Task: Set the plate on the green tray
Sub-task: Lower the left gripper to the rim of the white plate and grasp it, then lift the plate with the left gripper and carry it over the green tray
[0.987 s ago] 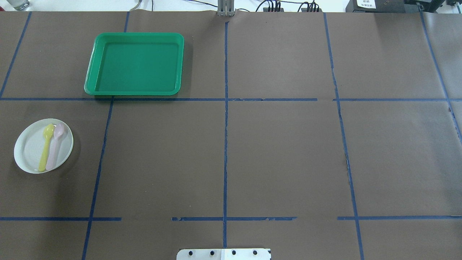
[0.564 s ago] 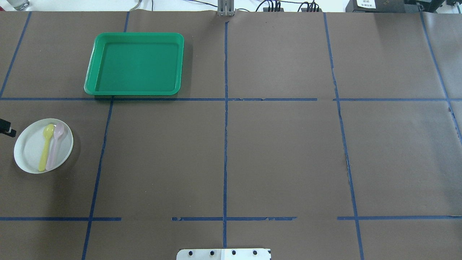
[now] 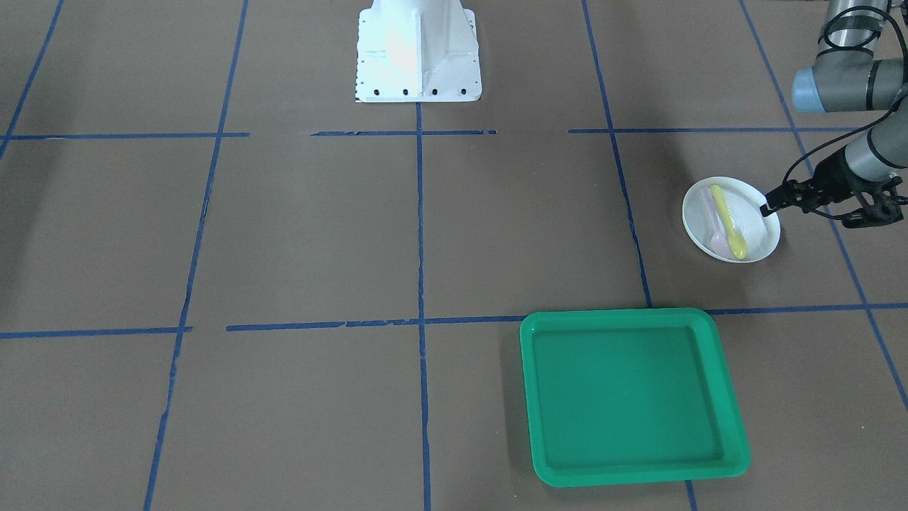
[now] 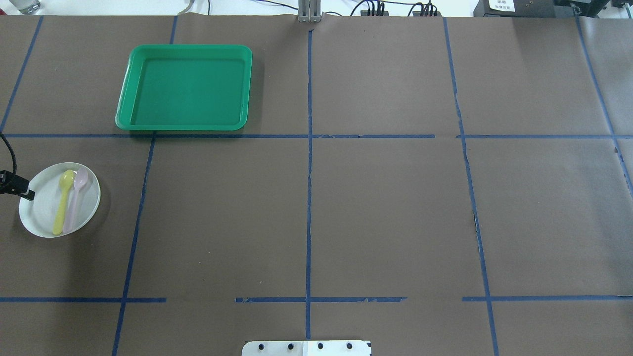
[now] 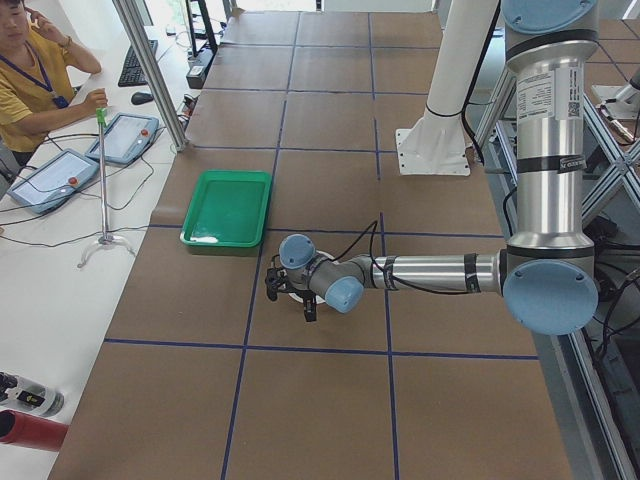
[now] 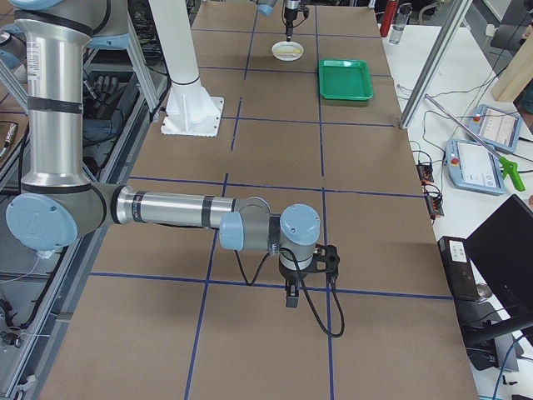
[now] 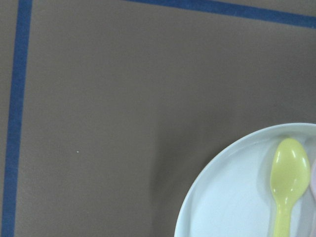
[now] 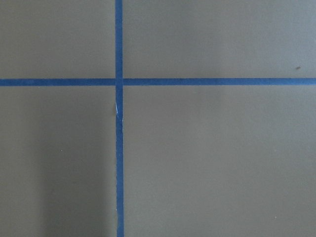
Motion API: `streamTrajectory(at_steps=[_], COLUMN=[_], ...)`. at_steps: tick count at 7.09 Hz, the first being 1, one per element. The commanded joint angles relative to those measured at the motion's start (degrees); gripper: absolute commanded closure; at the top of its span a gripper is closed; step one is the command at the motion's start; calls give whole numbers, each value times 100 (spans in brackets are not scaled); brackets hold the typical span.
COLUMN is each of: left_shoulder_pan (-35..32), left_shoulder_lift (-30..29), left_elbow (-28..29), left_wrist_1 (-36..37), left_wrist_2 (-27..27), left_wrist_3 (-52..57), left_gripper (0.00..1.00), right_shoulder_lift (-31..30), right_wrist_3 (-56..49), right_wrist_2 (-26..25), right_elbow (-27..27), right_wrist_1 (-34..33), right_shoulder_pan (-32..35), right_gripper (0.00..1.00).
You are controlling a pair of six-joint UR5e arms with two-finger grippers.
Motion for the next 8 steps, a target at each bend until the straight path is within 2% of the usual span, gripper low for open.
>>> streamTrajectory(at_steps=[1,2,4,5,6,8], left_shoulder_pan=[111,111,155,181,182,138], left_shoulder_lift=[-27,-36,-36,-36,-36,-45], left_elbow=[46,29,98,116,82,-171], left_wrist_1=[0,0,0,8,8,8], left_wrist_2=[0,0,9,1,0,-78], left_wrist_3=[1,18,36,36,-8,-61], left_gripper=[14,43,71,88,100,100], right_shoulder_lift=[0,0,0,0,0,0], right_wrist_3=[0,0,0,0,0,0], right_wrist_2=[0,0,0,0,0,0], right_elbow=[0,0,0,0,0,0], right_wrist_1=[0,0,0,0,0,0], right_shoulder_pan=[0,0,0,0,0,0], right_gripper=[0,0,0,0,0,0])
